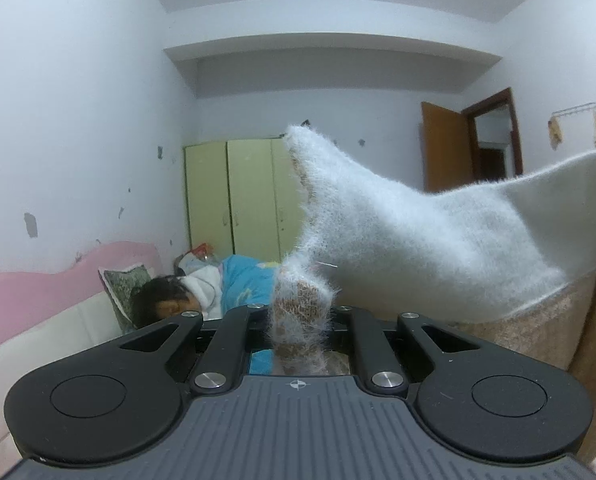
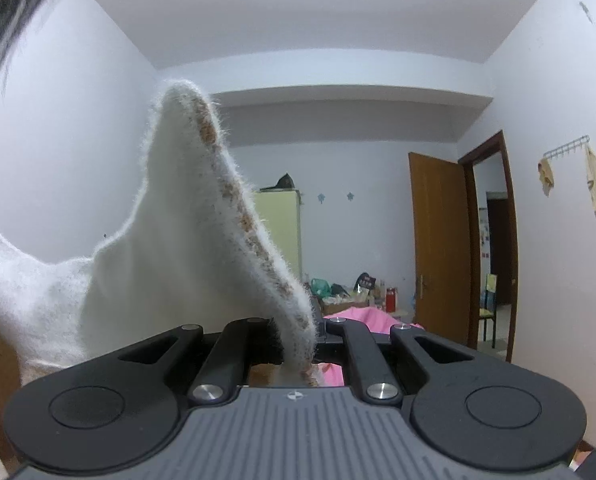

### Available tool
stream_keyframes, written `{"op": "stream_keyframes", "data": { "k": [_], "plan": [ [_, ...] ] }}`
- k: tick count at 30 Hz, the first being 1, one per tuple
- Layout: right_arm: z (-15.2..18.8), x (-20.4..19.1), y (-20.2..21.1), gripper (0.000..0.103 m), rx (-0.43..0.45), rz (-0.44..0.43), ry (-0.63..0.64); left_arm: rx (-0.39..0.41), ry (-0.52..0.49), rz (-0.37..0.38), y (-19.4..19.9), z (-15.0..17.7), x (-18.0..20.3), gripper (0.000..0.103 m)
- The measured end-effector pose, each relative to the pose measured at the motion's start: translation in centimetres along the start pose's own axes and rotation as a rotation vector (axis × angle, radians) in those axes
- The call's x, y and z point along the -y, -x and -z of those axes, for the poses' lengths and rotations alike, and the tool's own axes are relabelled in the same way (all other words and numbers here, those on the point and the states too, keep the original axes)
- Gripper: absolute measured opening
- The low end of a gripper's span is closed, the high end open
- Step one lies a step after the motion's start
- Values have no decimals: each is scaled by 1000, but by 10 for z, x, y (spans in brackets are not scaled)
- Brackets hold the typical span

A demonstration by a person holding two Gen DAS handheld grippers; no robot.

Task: Fold clothes
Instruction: 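Lift the cardigan high with both grippers holding its lined edges, then lower the cardigan onto the bed and spread it flat with both grippers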

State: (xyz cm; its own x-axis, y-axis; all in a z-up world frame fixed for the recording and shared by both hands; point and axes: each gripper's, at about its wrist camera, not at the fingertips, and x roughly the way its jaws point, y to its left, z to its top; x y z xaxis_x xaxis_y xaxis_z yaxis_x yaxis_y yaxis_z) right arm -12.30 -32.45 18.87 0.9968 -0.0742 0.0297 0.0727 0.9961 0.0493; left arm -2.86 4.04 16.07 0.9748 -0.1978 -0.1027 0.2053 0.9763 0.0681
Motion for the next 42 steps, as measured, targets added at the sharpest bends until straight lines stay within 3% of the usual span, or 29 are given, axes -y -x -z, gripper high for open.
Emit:
{"op": "stream_keyframes", "data": {
  "k": [5, 8, 13, 17, 23, 30, 35, 40, 42],
  "plan": [
    [-11, 0, 15, 10, -52, 20, -9, -65, 17, 44, -1, 3, -1, 10],
    [-5, -2, -1, 10, -120, 55, 30, -143, 27, 71, -22, 17, 2, 10],
    [33, 6, -61, 10, -268, 85, 53, -283, 102, 141, -88, 60, 6, 10],
    [84, 28, -137, 10, -379, 83, 47, -401, 117, 169, -171, 109, 21, 10],
    [194, 75, -289, 10, -575, 41, 13, -592, 90, 124, -316, 215, 43, 10],
    [381, 92, -430, 10, -816, -6, -2, -779, -44, 60, -439, 336, 72, 11],
    [492, 88, -505, 10, -945, -32, 46, -879, -56, -6, -488, 407, 86, 12],
    [579, 78, -543, 10, -1084, -40, 70, -1023, -35, -79, -515, 468, 82, 23],
    [599, 76, -545, 13, -1096, -32, 88, -1055, -30, -84, -517, 481, 82, 27]
  ]
}}
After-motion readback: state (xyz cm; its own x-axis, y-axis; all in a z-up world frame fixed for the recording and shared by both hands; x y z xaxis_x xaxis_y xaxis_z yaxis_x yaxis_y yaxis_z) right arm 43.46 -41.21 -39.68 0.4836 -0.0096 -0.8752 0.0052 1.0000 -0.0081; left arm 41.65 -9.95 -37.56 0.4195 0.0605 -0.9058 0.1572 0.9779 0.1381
